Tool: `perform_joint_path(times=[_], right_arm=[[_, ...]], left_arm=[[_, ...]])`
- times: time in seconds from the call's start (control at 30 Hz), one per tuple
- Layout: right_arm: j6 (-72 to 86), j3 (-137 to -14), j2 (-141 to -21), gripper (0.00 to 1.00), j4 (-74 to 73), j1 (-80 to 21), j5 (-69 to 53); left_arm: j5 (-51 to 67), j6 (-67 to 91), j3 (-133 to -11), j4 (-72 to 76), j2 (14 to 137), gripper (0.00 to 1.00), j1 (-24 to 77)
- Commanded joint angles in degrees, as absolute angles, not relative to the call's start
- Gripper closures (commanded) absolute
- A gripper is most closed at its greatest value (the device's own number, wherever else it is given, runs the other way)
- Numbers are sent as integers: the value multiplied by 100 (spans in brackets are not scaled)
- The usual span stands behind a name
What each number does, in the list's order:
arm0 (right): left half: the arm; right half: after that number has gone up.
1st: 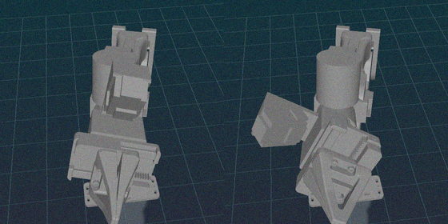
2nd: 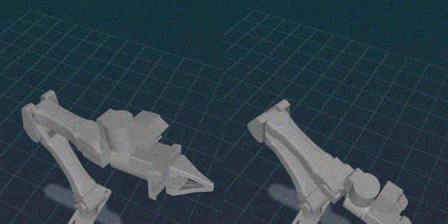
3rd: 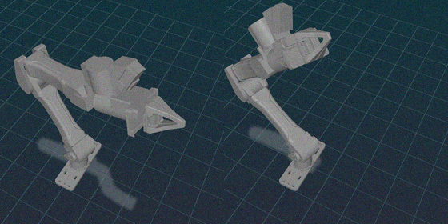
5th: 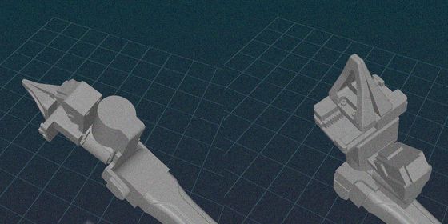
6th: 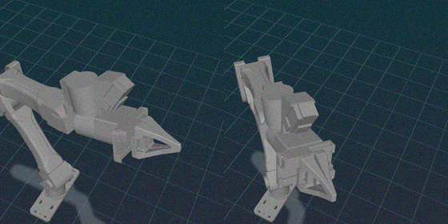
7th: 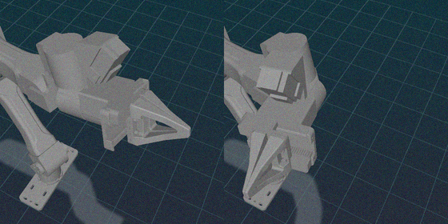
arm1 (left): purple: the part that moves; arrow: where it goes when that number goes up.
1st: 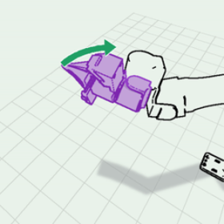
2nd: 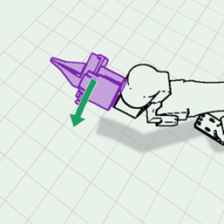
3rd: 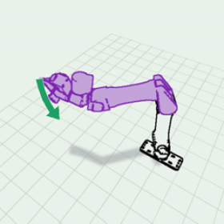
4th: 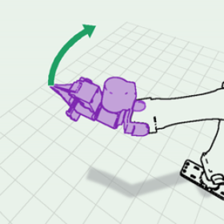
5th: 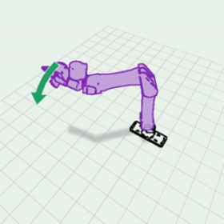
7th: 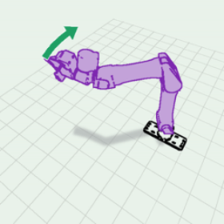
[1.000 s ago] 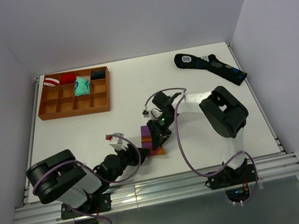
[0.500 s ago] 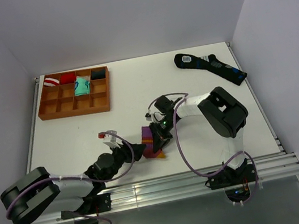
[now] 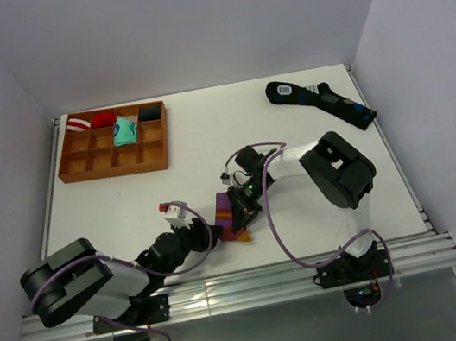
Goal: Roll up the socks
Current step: Roll the sock at the center of the board.
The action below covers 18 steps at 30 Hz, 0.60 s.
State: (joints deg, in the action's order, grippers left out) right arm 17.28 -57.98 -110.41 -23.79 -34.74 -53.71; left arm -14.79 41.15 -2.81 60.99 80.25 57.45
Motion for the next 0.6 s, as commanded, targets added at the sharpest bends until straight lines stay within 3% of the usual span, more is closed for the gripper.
perform_joint_path(times=[0.0,0.2,0.57], right_arm=[[1600,-5933,-11144,87,-2435,-3498,-5406],[1600,-5906,-11145,87,-2408,-3489,-5397],[1573,-5792,-11171,87,-2303,-3454,-5414]], left_arm=[[-1354,3947,255,6855,8042,39,5730],[-1195,3762,44,6390,7971,41,5730],[-915,3806,44,6881,8534,40,5783]])
